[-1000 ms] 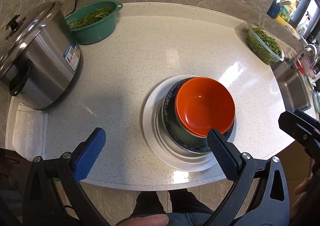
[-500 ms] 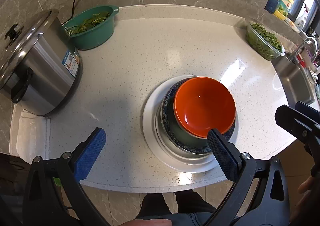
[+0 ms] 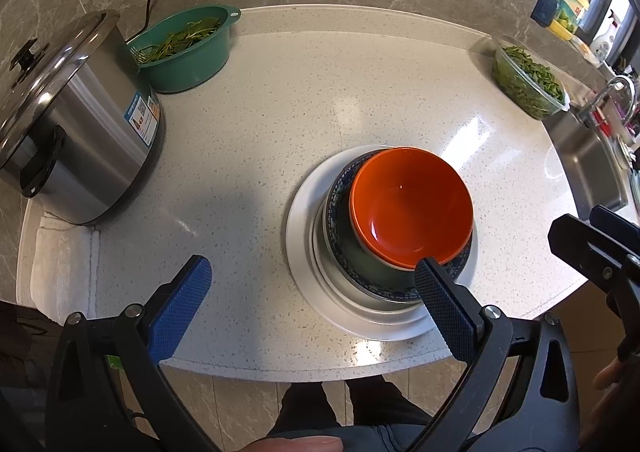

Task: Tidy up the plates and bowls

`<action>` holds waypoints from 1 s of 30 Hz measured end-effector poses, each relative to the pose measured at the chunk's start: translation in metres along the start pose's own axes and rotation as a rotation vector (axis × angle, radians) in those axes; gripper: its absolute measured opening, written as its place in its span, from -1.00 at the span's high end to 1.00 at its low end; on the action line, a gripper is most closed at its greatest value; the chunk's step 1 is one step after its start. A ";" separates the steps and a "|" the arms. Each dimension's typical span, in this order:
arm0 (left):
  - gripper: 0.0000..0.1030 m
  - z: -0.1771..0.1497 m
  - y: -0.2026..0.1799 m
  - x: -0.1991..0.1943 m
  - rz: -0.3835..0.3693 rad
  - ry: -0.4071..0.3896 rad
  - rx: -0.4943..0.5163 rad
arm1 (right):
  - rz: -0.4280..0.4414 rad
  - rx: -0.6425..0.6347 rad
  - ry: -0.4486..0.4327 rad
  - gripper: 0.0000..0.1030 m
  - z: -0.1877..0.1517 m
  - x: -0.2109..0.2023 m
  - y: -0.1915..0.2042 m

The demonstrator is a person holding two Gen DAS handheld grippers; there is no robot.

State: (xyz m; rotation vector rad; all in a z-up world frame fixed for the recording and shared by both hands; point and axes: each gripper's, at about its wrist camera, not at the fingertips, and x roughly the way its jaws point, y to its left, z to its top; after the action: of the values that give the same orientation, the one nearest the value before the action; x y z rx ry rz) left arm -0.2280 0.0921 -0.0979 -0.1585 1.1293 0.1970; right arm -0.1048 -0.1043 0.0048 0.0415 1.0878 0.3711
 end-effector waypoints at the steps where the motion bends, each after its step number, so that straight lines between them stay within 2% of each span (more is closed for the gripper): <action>1: -0.99 0.000 0.000 0.000 -0.001 0.000 0.000 | -0.001 0.000 0.000 -1.00 -0.001 0.000 0.000; 30: -0.99 0.001 0.003 -0.003 -0.004 -0.011 -0.017 | -0.006 -0.002 -0.004 -1.00 0.001 -0.001 -0.003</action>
State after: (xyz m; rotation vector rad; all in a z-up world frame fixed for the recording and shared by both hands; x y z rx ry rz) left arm -0.2291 0.0951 -0.0950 -0.1749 1.1167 0.2040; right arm -0.1037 -0.1074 0.0049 0.0370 1.0831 0.3669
